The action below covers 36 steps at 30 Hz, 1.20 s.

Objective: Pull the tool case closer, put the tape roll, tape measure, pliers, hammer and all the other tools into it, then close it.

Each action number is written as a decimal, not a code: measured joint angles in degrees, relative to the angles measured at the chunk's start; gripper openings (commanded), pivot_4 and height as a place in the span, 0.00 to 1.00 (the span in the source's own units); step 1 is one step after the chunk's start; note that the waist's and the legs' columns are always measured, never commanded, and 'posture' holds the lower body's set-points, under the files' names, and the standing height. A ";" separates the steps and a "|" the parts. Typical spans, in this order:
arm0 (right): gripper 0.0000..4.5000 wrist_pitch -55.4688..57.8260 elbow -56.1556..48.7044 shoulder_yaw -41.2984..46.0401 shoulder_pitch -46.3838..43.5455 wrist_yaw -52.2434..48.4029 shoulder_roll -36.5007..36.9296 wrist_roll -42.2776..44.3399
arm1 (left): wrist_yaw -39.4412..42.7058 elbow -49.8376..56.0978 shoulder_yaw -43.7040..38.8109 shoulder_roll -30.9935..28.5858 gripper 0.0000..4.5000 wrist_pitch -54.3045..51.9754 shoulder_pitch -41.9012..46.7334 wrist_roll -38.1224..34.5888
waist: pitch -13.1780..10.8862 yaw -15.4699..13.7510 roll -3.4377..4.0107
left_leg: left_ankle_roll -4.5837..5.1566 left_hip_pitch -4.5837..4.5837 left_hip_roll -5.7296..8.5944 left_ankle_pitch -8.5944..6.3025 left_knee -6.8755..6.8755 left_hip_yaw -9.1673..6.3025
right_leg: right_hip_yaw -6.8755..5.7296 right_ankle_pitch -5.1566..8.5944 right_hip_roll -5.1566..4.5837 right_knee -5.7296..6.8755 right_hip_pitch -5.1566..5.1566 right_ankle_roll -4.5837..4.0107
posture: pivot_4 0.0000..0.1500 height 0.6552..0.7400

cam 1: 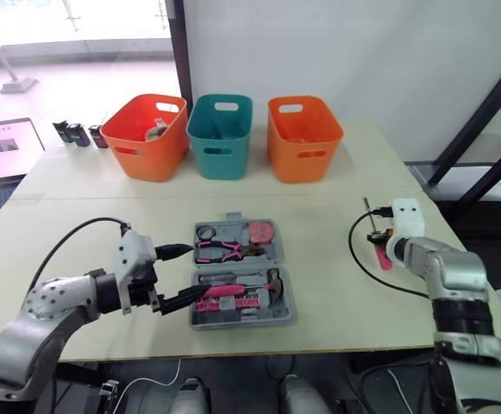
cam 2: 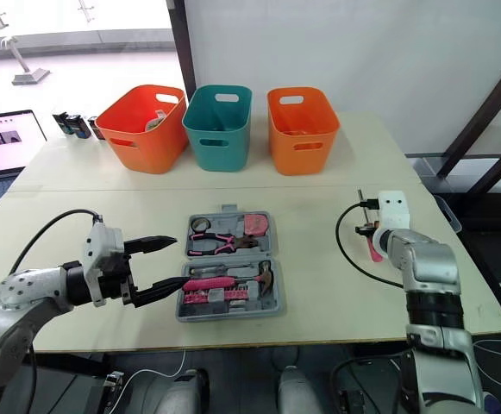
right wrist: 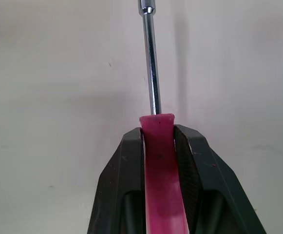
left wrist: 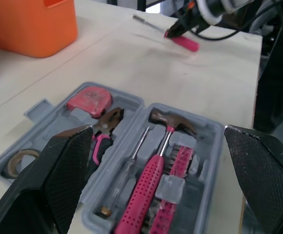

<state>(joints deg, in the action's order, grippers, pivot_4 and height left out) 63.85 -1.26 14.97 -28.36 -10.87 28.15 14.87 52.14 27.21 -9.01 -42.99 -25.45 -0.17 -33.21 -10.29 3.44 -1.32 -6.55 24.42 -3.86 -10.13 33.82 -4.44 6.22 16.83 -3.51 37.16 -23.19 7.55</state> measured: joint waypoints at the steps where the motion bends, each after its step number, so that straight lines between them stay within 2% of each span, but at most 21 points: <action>1: 0.08 3.96 -5.82 0.92 0.89 0.28 -1.22 1.30 | 0.02 -0.26 -0.19 -0.05 1.00 0.00 0.11 0.11 | 0.00 0.13 0.01 | 0.00 0.00 -0.01 0.00 -0.02 -0.03 | 0.00 0.00 0.03 0.01 -0.02 -0.01 | 1.00 1.00; 5: 0.08 18.76 -24.95 1.64 4.40 2.99 -9.03 4.00 | 0.28 -1.37 -0.85 -0.37 1.00 0.25 0.51 0.29 | 0.00 0.44 0.00 | 0.00 0.00 -0.03 0.00 -0.01 -0.12 | -0.01 0.01 0.08 0.03 -0.02 -0.05 | 1.00 1.00; 8: 0.08 25.82 -32.37 -0.38 7.65 6.08 -17.80 3.66 | 0.49 -2.17 -0.85 -0.52 1.00 0.29 0.54 0.50 | 0.00 0.46 0.00 | -0.01 0.02 -0.03 -0.01 0.00 -0.11 | -0.02 0.00 0.07 0.01 -0.04 -0.08 | 1.00 1.00; 14: 0.08 25.03 -30.95 -6.60 10.46 11.82 -25.45 -0.46 | 1.66 -2.43 -0.83 -0.53 1.00 0.91 0.96 0.47 | -0.01 0.43 0.01 | -0.01 0.06 -0.02 -0.01 0.00 -0.06 | -0.02 -0.03 0.00 -0.06 -0.07 -0.12 | 1.00 1.00; 20: 0.08 19.07 -25.47 -9.76 13.29 12.88 -26.95 -3.27 | 2.01 -2.43 -0.82 -0.53 1.00 1.06 1.01 0.65 | -0.01 0.50 0.02 | -0.01 0.06 -0.02 -0.01 -0.13 -0.06 | -0.02 -0.02 0.00 -0.06 -0.14 -0.10 | 1.00 1.00; 22: 0.32 16.89 -25.03 -10.16 14.21 12.87 -26.91 -3.76 | 1.98 -2.44 -0.81 -0.53 1.00 1.06 1.04 0.80 | 0.02 0.51 -0.04 | -0.01 0.05 -0.02 -0.01 -0.14 -0.06 | -0.03 -0.01 0.01 -0.06 -0.13 -0.09 | 1.00 1.00; 24: 0.51 13.18 -23.47 -9.92 15.71 12.57 -27.12 -3.91 | 1.80 -2.45 -0.78 -0.53 1.00 1.06 1.55 0.95 | 0.02 0.52 -0.04 | -0.01 0.05 -0.02 -0.01 -0.12 -0.05 | -0.02 -0.02 0.00 -0.06 -0.13 -0.10 | 1.00 1.00; 28: 0.95 9.00 -22.41 -7.90 16.07 10.97 -26.04 -3.44 | 1.17 -2.40 -0.80 -0.51 1.00 1.03 2.70 0.98 | 0.00 0.47 -0.03 | -0.02 0.06 -0.01 -0.01 -0.01 -0.04 | -0.02 -0.04 -0.02 -0.09 -0.08 -0.13 | 1.00 1.00; 29: 0.99 9.47 -23.07 -6.47 15.37 9.90 -24.67 -2.64 | 1.09 -2.41 -0.80 -0.51 1.00 1.01 2.62 0.98 | -0.04 0.46 0.00 | -0.02 0.09 -0.01 -0.01 0.00 -0.04 | -0.02 -0.04 -0.03 -0.10 -0.09 -0.13 | 1.00 1.00; 34: 0.99 15.59 -32.80 1.86 0.93 1.79 -14.32 4.43 | 0.74 -2.40 -0.97 -0.53 1.00 1.03 2.09 0.99 | -0.21 0.68 0.19 | -0.01 0.04 -0.07 -0.01 -0.11 -0.06 | -0.03 -0.04 0.07 -0.01 -0.18 -0.12 | 1.00 1.00; 36: 0.99 15.82 -33.35 -0.94 -4.25 -4.68 -5.63 7.97 | 0.73 -2.42 -0.96 -0.52 1.00 1.04 2.11 0.99 | -0.23 0.58 0.23 | -0.01 0.05 -0.08 0.00 -0.23 -0.07 | -0.03 -0.03 0.07 -0.05 -0.21 -0.12 | 1.00 1.00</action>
<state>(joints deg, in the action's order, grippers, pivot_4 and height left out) 79.67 -34.62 14.03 -32.61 -15.55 22.52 22.84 52.87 24.79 -9.97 -43.51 -24.41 1.95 -32.22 -10.52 4.02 -1.10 -6.55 24.47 -3.93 -10.13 33.59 -4.51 6.19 16.80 -3.44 37.11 -23.40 7.43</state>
